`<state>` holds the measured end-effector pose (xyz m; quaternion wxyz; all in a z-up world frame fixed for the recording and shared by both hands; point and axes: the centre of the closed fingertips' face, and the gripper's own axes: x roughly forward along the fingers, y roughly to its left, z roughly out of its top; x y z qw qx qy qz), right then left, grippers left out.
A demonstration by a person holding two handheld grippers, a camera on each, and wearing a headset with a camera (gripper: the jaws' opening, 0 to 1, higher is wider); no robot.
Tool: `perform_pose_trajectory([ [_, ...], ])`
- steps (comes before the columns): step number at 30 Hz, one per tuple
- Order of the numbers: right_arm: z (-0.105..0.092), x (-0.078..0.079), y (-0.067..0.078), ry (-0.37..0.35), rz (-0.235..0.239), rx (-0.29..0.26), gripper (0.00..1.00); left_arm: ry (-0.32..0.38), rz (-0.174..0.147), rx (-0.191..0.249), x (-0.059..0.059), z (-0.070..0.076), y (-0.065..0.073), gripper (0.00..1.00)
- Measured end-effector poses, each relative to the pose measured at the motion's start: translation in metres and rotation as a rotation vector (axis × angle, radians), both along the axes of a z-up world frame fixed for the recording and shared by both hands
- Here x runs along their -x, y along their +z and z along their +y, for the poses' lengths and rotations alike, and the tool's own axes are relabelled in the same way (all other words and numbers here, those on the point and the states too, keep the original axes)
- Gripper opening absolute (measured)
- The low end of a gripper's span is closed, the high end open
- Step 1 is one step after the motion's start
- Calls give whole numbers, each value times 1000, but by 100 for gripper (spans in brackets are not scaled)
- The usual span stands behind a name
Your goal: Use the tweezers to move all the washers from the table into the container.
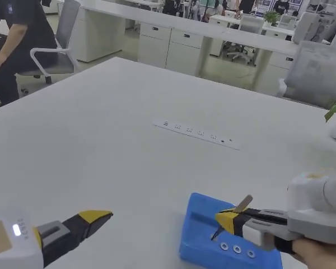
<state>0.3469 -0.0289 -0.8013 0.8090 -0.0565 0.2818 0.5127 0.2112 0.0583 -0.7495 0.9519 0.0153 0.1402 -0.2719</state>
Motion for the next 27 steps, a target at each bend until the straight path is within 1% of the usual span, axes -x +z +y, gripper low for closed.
perform_pose_trajectory([
  [8, 0, -8, -10, -14, 24, 13, 3, 4, -1, 0, 0, 1, 0, 71],
  [15, 1, -7, -17, -9, 35, 29, 3, 5, -1, 0, 1, 1, 0, 71],
  [22, 3, -11, -21, -18, 43, 33, 3, -1, 1, -1, 2, -1, 1, 71],
  [24, 3, -10, -23, -11, 38, 46, 3, 0, 4, -2, 2, 0, 0, 71],
  [27, 4, -9, -26, 0, 35, 60, 3, 6, 1, -2, 1, 0, 2, 71],
])
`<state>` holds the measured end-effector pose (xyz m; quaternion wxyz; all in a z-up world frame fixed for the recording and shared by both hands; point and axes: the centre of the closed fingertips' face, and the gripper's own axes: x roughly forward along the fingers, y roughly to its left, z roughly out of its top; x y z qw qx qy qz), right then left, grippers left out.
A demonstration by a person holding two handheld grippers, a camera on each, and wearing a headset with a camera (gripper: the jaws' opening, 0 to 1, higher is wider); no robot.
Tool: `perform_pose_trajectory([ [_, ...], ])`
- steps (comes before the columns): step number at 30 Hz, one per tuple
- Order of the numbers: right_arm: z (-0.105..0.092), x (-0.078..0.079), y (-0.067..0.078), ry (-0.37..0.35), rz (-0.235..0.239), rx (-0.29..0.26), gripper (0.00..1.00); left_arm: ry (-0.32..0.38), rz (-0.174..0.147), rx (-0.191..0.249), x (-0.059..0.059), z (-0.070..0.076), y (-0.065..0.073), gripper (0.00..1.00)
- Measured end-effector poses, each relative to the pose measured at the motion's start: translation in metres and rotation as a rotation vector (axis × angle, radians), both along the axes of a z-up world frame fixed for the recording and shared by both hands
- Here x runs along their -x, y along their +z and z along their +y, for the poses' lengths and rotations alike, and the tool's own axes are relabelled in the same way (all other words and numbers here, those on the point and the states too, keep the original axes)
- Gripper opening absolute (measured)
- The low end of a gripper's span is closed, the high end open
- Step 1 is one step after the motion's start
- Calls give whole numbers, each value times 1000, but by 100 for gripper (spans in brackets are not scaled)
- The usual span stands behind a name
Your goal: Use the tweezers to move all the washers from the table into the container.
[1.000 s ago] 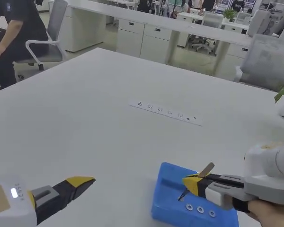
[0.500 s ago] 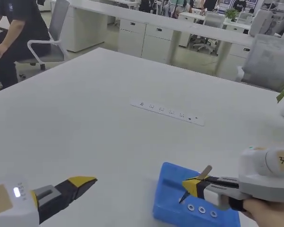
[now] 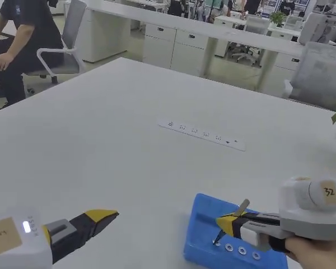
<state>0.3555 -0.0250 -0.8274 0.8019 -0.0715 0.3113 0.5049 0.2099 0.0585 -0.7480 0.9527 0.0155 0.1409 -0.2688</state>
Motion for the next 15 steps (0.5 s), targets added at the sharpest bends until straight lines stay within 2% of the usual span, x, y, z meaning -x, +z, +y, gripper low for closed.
perform_pose_trajectory([
  [2, 0, 0, -1, 2, 0, 4, 3, 2, -1, 2, 0, 0, 0, 71],
  [5, 2, -1, -2, 35, -46, 31, 3, 1, -1, 0, 0, 0, 0, 71],
  [15, 0, 3, 3, 34, -52, 29, 4, -4, 1, -4, 0, -2, 0, 71],
])
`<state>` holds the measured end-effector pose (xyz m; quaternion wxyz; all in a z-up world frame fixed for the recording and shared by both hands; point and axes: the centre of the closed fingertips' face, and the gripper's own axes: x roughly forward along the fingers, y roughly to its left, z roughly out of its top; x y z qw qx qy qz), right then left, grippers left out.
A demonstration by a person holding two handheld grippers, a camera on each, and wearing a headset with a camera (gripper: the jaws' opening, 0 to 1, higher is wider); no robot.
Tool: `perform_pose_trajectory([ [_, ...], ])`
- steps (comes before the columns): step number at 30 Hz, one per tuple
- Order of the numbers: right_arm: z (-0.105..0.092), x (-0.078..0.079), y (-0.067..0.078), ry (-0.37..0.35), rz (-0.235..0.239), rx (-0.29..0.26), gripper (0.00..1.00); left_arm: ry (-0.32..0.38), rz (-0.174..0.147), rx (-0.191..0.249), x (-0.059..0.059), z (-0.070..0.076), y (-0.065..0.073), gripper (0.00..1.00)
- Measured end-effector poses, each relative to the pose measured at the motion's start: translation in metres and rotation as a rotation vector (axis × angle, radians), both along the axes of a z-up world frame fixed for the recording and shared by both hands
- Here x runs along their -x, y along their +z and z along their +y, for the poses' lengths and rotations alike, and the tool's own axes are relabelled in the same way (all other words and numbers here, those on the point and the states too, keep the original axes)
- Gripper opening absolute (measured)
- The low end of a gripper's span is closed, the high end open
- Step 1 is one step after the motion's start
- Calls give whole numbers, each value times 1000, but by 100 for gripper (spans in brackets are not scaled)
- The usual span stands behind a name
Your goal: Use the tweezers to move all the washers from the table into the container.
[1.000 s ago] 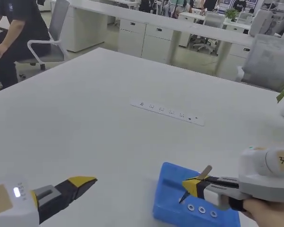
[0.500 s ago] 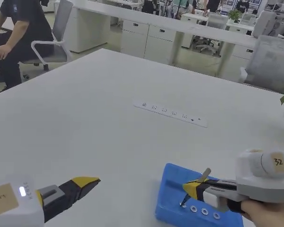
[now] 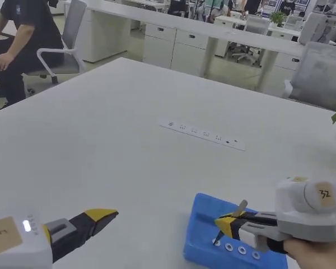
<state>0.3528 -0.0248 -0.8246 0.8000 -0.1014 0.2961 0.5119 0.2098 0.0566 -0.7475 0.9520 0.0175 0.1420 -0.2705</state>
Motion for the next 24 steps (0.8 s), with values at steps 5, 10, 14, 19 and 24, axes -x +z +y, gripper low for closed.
perform_pose_trajectory([
  [5, -2, 2, 6, 5, -20, -3, 4, 0, -1, 2, 0, 0, 1, 71],
  [10, -3, 2, 13, -5, -26, -24, 4, 0, -2, 2, 0, 0, 0, 71],
  [14, -3, 2, 18, -7, -31, -33, 4, -2, -2, 2, 0, 0, 0, 71],
  [19, -1, 4, 24, -8, -37, -51, 4, -3, -2, 3, -1, 1, 0, 71],
  [24, 2, 10, 32, -7, -44, -67, 4, -3, -4, 2, -1, 1, 0, 71],
])
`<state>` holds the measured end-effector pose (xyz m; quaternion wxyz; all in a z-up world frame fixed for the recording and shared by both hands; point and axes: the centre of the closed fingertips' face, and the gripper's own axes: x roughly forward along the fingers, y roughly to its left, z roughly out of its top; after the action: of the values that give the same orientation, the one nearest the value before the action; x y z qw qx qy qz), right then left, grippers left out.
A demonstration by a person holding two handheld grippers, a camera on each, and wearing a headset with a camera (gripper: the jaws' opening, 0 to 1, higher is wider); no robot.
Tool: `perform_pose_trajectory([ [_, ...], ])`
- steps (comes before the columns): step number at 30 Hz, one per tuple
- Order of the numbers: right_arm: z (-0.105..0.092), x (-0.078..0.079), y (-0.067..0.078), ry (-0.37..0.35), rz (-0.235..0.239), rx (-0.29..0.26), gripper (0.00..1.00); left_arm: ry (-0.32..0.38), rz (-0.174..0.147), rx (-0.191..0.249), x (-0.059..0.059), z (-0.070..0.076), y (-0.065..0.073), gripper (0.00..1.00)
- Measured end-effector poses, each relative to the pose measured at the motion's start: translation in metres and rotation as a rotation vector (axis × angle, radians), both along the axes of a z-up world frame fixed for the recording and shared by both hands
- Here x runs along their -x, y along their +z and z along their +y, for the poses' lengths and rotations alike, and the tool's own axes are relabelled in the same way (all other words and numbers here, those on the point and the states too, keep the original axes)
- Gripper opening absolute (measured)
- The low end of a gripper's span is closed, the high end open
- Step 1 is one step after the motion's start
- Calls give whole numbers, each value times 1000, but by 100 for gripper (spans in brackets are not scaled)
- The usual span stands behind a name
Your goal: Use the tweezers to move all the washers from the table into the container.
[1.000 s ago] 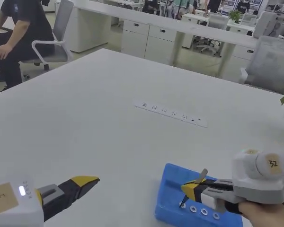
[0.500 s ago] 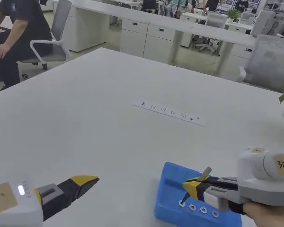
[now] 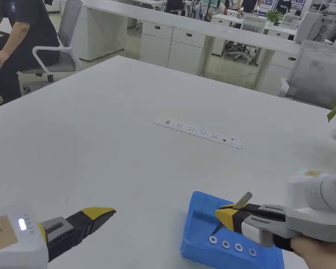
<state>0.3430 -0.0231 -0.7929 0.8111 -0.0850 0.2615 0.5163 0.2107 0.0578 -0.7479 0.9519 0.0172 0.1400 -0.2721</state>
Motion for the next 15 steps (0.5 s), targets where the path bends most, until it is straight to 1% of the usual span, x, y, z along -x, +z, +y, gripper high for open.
perform_pose_trajectory([
  [12, 0, 15, 22, -6, -9, -64, 4, -5, 6, -3, 0, 1, -3, 71],
  [15, -1, 19, 25, -7, -5, -77, 4, -9, 9, -6, 0, 0, -4, 71],
])
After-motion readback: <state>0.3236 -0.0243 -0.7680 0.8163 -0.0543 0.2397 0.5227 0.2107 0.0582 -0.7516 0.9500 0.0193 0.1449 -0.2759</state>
